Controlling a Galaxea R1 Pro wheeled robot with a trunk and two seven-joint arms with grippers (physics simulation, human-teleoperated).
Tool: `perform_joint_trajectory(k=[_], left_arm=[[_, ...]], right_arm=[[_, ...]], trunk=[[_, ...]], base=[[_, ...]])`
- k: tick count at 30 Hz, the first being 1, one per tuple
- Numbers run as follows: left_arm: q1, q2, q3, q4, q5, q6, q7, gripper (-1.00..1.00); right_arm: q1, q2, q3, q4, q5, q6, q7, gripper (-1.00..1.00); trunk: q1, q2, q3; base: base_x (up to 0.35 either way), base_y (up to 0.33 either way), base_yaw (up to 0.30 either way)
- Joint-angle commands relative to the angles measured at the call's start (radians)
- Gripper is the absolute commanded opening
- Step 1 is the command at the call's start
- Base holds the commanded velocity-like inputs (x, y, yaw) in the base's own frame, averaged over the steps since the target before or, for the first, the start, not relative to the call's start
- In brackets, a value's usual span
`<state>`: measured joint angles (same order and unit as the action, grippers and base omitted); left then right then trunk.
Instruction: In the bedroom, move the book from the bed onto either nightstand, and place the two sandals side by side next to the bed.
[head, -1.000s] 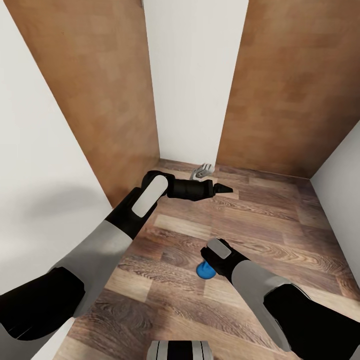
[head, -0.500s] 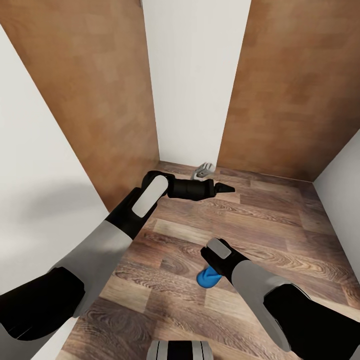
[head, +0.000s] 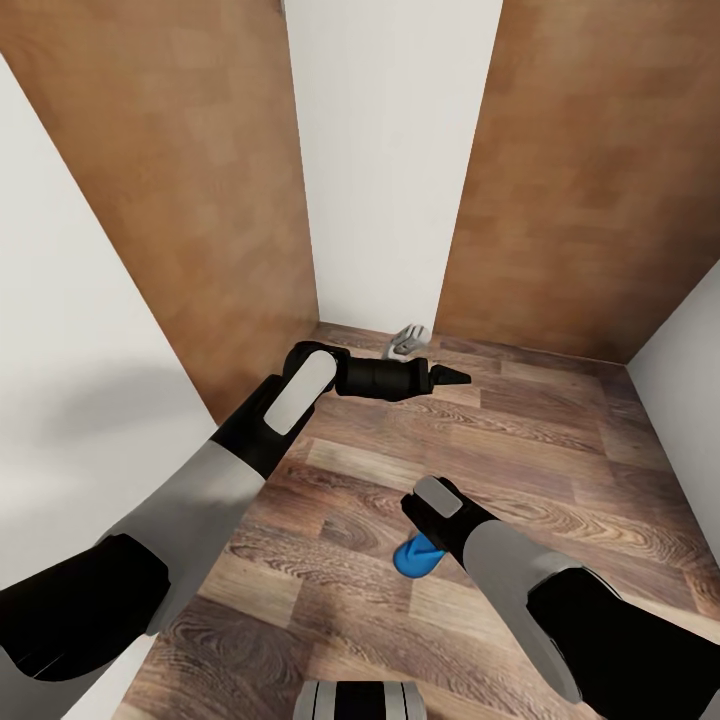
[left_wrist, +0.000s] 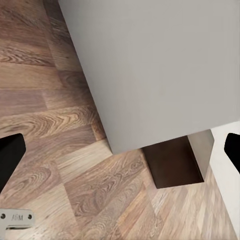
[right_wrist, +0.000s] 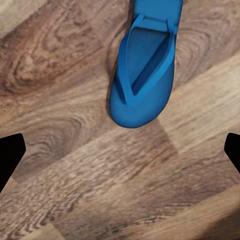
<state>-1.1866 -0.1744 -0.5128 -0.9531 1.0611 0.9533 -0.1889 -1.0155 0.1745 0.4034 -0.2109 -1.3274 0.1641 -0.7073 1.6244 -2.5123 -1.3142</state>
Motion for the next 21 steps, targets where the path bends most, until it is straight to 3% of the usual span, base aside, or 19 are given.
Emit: perform_joint_trajectory(k=[1, 21], left_arm=[[-0.001, 0.000, 0.000, 0.000, -0.008, 0.002, -0.009, 1.00], [-0.001, 0.000, 0.000, 0.000, -0.009, 0.002, -0.009, 1.00]], right_arm=[[0.000, 0.000, 0.002, -0.001, 0.004, 0.010, -0.005, 1.00], [0.000, 0.000, 0.001, 0.000, 0.005, 0.010, -0.007, 1.00]], trunk=[[0.000, 0.000, -0.001], [0.000, 0.000, -0.001]], base=[[0.033, 0.000, 0.000], [0.017, 0.000, 0.000]])
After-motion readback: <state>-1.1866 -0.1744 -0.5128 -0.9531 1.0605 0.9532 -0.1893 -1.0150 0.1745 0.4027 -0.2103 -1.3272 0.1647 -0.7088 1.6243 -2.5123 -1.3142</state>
